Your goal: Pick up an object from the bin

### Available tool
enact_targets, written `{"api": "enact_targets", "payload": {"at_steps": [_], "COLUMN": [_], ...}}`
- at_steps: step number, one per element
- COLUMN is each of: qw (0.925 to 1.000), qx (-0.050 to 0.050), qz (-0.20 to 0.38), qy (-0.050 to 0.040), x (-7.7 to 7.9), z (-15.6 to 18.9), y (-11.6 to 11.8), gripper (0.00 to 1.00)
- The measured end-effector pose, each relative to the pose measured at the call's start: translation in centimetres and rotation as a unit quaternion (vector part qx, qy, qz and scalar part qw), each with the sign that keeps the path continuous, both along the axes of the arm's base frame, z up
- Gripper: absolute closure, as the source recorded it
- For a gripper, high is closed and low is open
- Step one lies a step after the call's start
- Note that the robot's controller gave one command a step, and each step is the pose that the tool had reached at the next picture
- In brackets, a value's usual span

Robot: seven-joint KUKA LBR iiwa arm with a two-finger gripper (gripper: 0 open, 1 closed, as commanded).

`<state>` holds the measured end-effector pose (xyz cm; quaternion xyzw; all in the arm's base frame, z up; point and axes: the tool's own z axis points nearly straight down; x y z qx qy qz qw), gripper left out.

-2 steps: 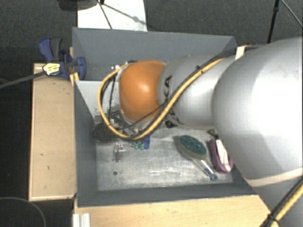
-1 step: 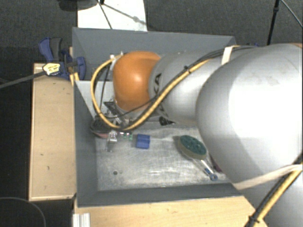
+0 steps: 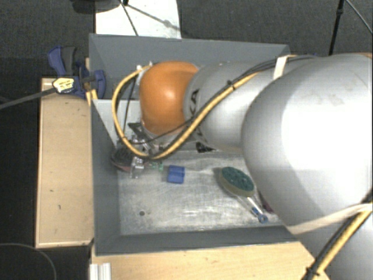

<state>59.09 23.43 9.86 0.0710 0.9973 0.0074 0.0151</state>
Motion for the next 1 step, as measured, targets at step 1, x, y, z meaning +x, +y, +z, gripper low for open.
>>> {"api": "enact_targets", "payload": {"at_steps": [1], "qw": [0.9999], "qx": [-0.004], "qz": [-0.008], "qy": [0.0112], "x": [-0.32], "z": [12.75], "y": [-0.53], "gripper": [1.0]}}
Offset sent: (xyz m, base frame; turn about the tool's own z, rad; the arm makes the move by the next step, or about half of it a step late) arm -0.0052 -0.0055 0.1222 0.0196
